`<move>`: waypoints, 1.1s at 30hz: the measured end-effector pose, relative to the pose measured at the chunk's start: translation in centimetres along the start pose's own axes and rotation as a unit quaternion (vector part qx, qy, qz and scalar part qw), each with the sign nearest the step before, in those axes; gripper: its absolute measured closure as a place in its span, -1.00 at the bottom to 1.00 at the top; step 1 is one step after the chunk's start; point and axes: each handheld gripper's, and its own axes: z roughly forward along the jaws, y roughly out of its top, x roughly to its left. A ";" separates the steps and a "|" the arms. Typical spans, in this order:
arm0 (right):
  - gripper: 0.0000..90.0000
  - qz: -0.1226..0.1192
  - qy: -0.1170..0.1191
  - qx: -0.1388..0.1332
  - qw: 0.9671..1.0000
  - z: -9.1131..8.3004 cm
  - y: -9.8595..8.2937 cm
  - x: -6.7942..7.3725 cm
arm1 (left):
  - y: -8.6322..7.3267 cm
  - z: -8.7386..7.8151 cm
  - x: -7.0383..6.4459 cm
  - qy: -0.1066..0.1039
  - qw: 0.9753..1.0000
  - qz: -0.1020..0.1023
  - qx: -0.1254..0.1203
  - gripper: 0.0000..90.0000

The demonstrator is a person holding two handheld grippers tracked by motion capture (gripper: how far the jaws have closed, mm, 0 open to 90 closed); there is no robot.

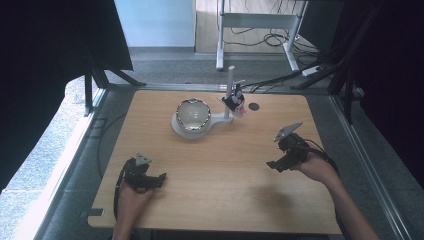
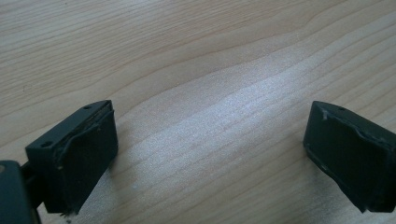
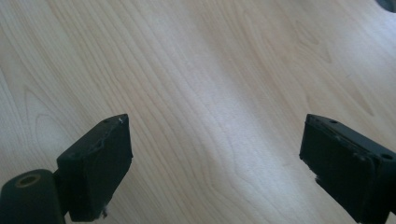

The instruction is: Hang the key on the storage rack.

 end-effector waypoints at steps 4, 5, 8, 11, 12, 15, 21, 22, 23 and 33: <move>-0.80 0.000 0.006 -0.009 1.000 0.9 -0.7 0.6 | 0.0 0.0 0.0 0.000 1.000 0.000 0.000 -0.93; -0.80 0.000 0.008 -0.012 1.000 1.5 -1.1 0.9 | 0.0 0.0 0.0 0.000 1.000 0.001 0.001 -0.93; -0.80 0.001 0.008 -0.017 1.000 2.0 -1.5 1.1 | 0.0 0.0 0.0 0.000 1.000 0.001 0.001 -0.93; -0.80 0.005 0.011 -0.027 1.000 2.9 -2.3 1.6 | 0.0 0.0 0.0 0.000 1.000 0.001 0.001 -0.93; -0.80 0.011 0.013 -0.035 0.999 3.5 -2.8 1.8 | 0.0 0.0 0.0 0.000 1.000 0.001 0.001 -0.93; -0.80 0.020 0.014 -0.047 0.999 4.4 -3.7 2.2 | 0.0 0.0 0.0 0.000 1.000 0.001 0.001 -0.93; -0.81 0.050 0.013 -0.086 0.995 6.4 -6.0 3.0 | 0.0 0.0 0.0 0.000 1.000 0.001 0.001 -0.93; -0.82 0.054 0.012 -0.092 0.994 6.6 -6.3 3.1 | 0.0 0.0 0.0 0.000 1.000 0.001 0.001 -0.93; -0.82 0.057 0.010 -0.097 0.994 6.8 -6.6 3.1 | 0.0 0.0 0.0 0.000 1.000 0.001 0.001 -0.93; -0.93 0.082 -0.002 -0.128 0.988 7.9 -8.1 3.5 | 0.0 0.0 0.0 0.000 1.000 0.001 0.001 -0.93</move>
